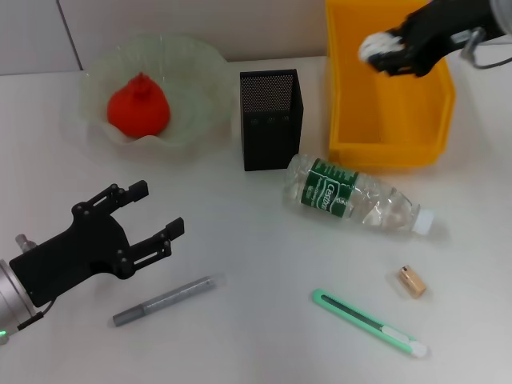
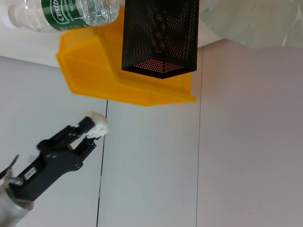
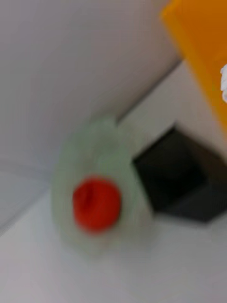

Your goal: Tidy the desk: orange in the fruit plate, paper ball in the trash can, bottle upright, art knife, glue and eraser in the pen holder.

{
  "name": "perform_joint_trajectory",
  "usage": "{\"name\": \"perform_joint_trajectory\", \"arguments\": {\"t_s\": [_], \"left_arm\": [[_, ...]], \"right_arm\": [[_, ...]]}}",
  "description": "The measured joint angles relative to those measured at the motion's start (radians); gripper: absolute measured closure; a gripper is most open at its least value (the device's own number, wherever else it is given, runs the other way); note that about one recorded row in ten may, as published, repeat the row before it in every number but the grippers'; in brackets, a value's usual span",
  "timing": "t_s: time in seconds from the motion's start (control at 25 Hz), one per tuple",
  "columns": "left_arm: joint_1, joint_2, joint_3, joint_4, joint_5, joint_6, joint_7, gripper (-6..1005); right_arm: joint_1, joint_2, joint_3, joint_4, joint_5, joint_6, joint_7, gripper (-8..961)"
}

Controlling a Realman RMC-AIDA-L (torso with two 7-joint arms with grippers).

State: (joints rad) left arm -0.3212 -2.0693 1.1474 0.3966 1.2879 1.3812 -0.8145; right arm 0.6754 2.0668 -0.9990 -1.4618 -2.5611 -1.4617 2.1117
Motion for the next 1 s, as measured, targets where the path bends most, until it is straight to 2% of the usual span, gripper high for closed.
{"name": "perform_joint_trajectory", "arguments": {"t_s": [0.16, 0.36, 0.56, 0.96, 1.0], "left_arm": [[-0.001, 0.000, 0.000, 0.000, 0.001, 0.002, 0.000, 184], [-0.004, 0.000, 0.000, 0.001, 0.002, 0.003, 0.000, 184], [-0.005, -0.001, 0.000, 0.002, 0.003, 0.008, 0.000, 185], [-0.006, 0.000, 0.000, 0.002, 0.000, 0.023, 0.000, 184], [-0.006, 0.000, 0.000, 0.002, 0.000, 0.023, 0.000, 184]], "right_arm": [[-0.013, 0.000, 0.006, 0.082, -0.076, 0.132, -0.006, 588], [-0.009, 0.008, -0.002, 0.183, -0.078, 0.243, -0.040, 562], [0.001, 0.010, -0.004, 0.246, -0.073, 0.297, -0.063, 536], [-0.001, 0.011, 0.009, 0.230, -0.041, 0.304, -0.040, 485], [-0.001, 0.011, 0.009, 0.230, -0.041, 0.304, -0.040, 441]]}}
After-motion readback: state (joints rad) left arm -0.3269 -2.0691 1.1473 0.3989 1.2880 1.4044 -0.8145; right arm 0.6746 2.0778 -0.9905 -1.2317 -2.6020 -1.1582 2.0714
